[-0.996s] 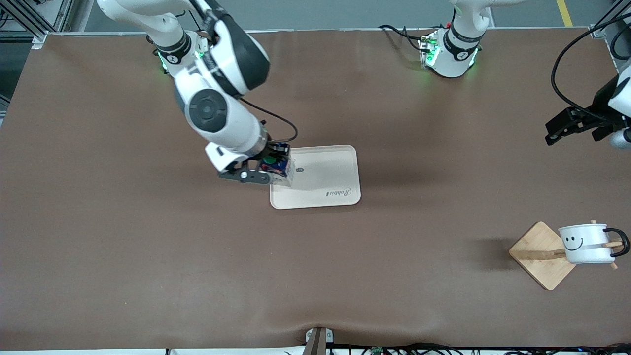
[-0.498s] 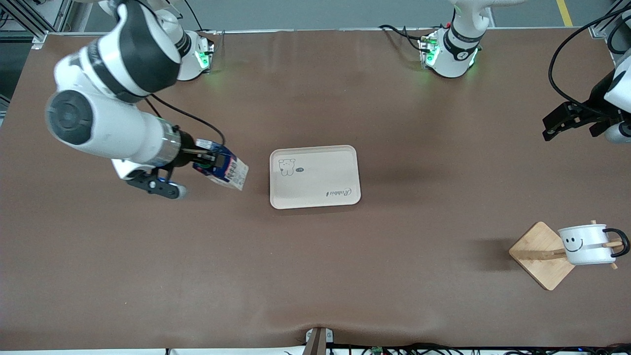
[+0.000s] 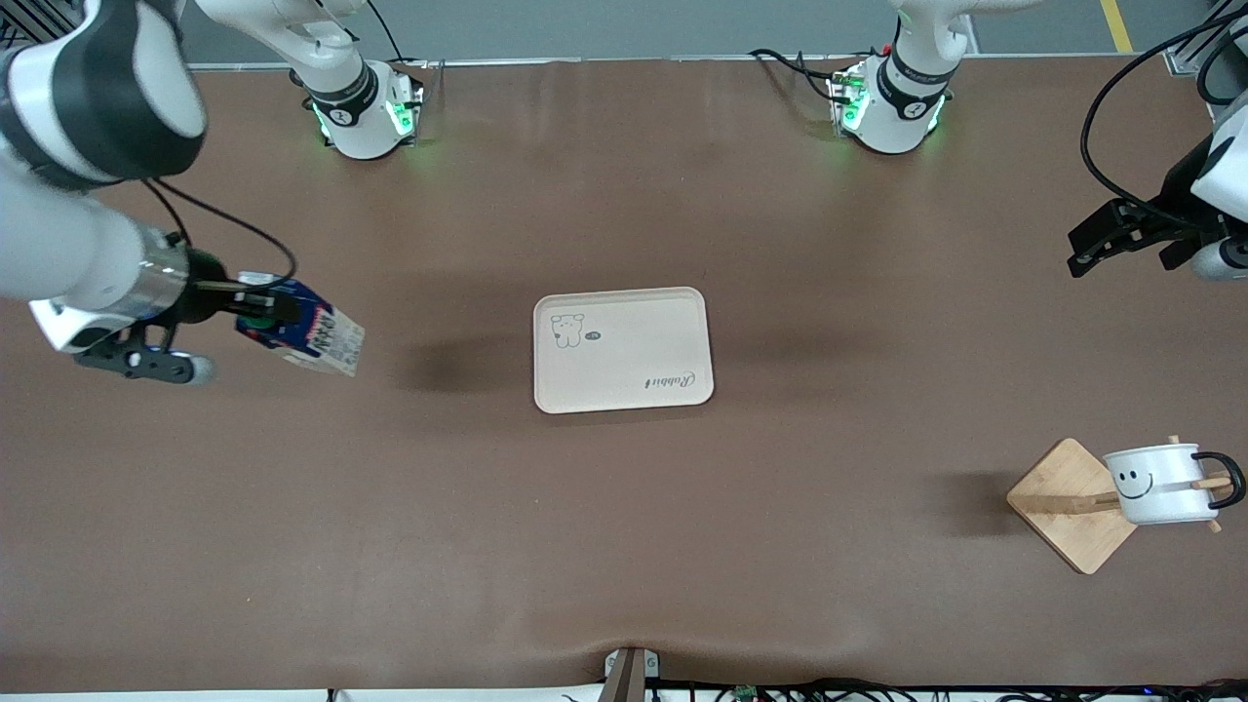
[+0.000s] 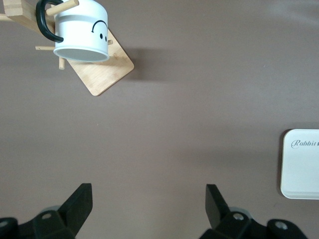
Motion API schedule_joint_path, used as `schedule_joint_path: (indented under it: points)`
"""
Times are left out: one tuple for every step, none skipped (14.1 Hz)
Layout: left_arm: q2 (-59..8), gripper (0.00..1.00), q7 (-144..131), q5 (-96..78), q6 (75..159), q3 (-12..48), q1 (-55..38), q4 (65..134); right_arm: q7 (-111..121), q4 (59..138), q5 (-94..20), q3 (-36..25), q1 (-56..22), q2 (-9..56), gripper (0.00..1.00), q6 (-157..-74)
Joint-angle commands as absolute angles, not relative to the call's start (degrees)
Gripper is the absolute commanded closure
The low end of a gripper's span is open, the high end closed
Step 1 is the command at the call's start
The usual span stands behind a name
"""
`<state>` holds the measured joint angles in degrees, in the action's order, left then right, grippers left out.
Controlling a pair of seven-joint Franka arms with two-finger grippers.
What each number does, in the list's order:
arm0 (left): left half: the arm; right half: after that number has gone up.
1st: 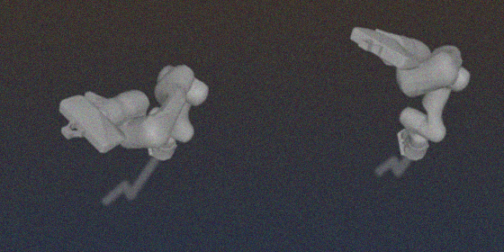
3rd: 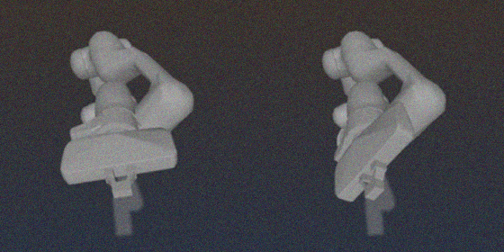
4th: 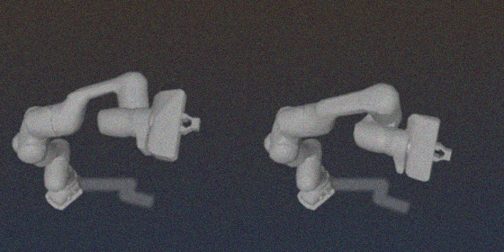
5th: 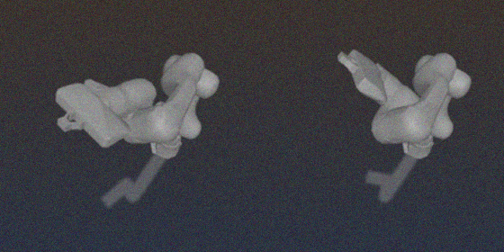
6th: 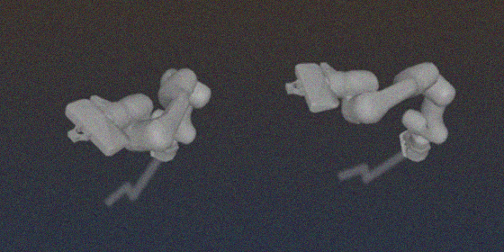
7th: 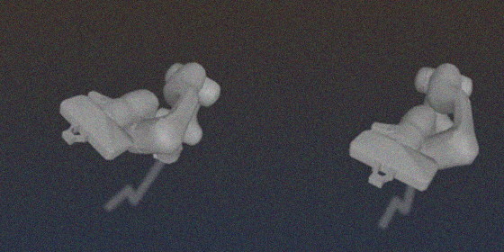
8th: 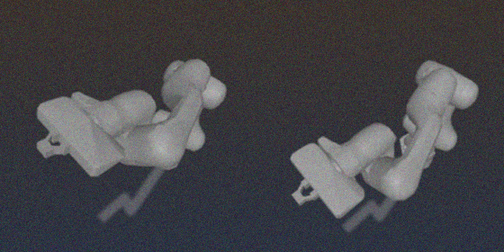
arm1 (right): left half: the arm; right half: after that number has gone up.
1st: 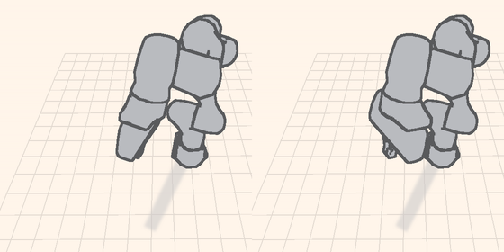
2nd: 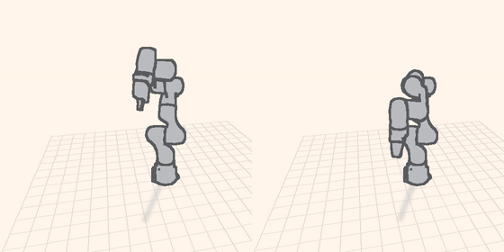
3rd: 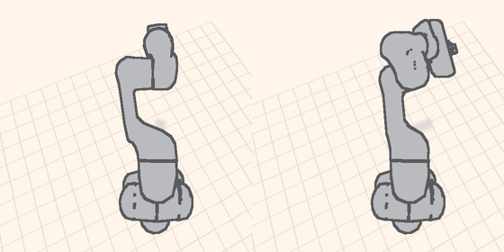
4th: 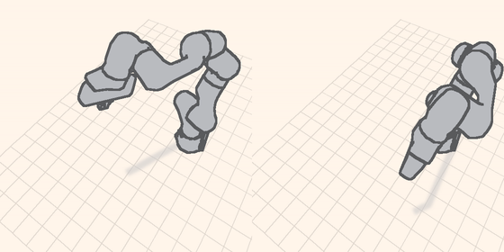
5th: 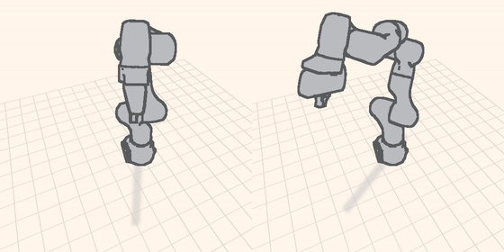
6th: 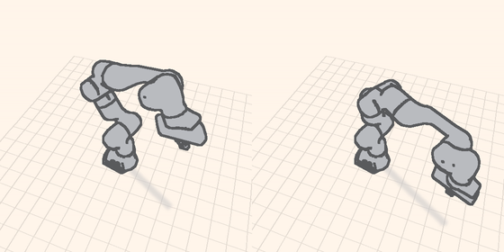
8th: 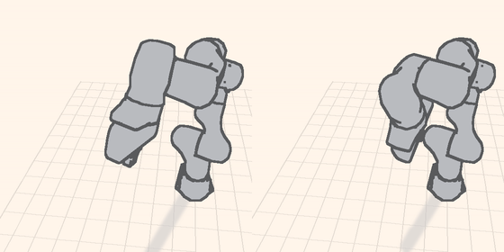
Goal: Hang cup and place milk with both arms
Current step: 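Lift the milk carton with the right gripper and carry it off the tray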
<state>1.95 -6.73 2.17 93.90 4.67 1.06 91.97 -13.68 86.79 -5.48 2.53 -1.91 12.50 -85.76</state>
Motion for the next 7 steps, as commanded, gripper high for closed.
schedule_joint_path:
  points:
    - [3.34,0.0,-6.24,1.23,93.52,5.01,0.79,92.72,-4.68,94.64,-4.84,3.43,4.81,9.49,1.0,-88.59]
    - [3.34,0.0,-6.68,1.23,93.52,5.18,0.7,92.72,-3.53,97.18,-4.83,3.43,6.66,9.41,1.0,-90.16]
    - [3.34,0.0,-7.03,1.23,93.43,5.71,0.7,92.72,-1.86,99.47,-4.57,3.43,7.64,9.14,1.0,-92.09]
    - [3.25,0.0,-7.12,1.23,93.43,5.8,0.79,92.72,-0.98,102.36,-4.4,3.43,8.34,8.62,1.0,-94.02]
    - [3.25,0.0,-7.12,1.23,93.43,5.8,0.88,92.81,-0.27,105.26,-4.39,3.43,9.13,7.92,1.0,-96.04]
    - [3.25,0.0,-7.12,1.23,93.25,5.8,0.88,92.81,0.26,107.82,-4.22,3.43,9.05,7.3,1.0,-97.98]
    - [3.34,0.0,-7.21,1.32,92.47,5.8,0.97,92.9,0.52,109.84,-3.17,3.51,9.05,7.03,1.0,-99.48]
